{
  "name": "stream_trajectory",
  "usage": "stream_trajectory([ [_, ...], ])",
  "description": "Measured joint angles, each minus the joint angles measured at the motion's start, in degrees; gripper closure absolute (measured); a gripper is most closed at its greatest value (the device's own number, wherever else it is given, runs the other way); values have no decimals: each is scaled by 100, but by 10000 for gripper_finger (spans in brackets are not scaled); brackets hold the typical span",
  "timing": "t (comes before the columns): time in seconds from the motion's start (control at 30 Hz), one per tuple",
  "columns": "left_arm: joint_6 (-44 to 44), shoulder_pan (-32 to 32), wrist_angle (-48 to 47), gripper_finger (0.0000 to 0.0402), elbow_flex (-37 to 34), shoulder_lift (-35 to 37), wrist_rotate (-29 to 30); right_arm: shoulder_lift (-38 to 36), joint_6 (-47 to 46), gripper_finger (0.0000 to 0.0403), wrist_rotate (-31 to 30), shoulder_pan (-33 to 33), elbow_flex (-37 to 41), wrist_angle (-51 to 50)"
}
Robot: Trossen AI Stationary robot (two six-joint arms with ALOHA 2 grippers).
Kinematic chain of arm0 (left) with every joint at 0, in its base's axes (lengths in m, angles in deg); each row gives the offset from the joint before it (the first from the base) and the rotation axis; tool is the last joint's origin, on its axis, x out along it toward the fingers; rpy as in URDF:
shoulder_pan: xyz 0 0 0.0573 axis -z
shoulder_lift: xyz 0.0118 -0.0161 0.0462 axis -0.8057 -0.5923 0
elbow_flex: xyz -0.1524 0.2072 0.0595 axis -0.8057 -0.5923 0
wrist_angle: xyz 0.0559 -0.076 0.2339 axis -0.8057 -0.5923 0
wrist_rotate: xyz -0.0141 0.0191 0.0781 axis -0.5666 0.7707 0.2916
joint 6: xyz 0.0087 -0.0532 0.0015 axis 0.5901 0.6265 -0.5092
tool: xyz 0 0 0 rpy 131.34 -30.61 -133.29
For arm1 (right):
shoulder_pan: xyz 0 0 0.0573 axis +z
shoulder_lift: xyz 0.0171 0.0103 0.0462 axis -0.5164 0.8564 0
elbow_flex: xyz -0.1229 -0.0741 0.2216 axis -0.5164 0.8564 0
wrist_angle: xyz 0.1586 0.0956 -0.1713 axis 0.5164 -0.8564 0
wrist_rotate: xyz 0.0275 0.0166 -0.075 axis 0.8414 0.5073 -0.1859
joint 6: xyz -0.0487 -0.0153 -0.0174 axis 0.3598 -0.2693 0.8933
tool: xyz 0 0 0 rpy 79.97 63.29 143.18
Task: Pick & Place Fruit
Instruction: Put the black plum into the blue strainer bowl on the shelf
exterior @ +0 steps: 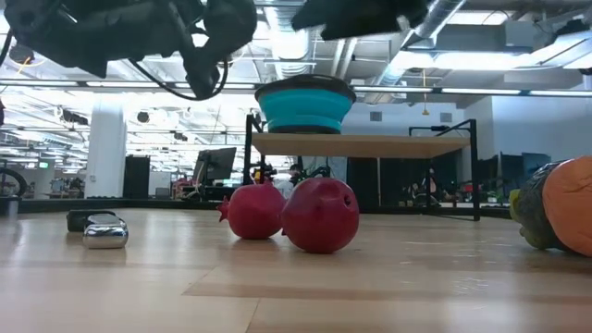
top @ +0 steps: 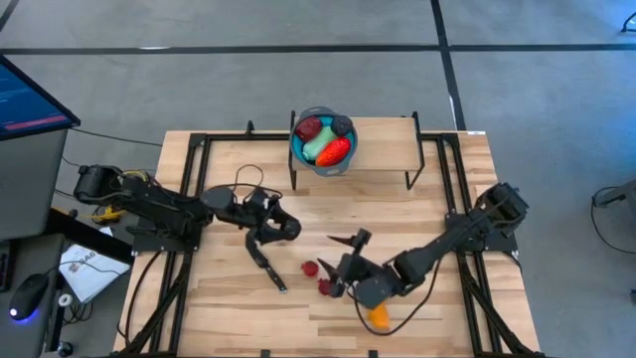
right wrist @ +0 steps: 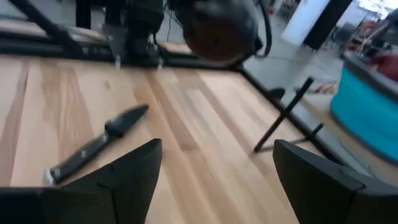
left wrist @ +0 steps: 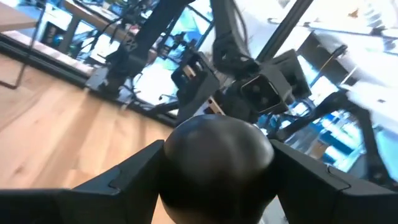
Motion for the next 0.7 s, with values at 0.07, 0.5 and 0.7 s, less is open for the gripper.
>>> stream_trajectory([
  [0.07,119,-7,135,140,-4,0,-28,-4,266,101,194,-81,-2,375],
  [0.5,137,-5,195,137,-4,0,-26,-4,2052,101,652,-1017,-2,1539],
  [0.7,131,-5,203,138,-4,0,15,-4,3095,101,1609,-1179,-2,1497],
])
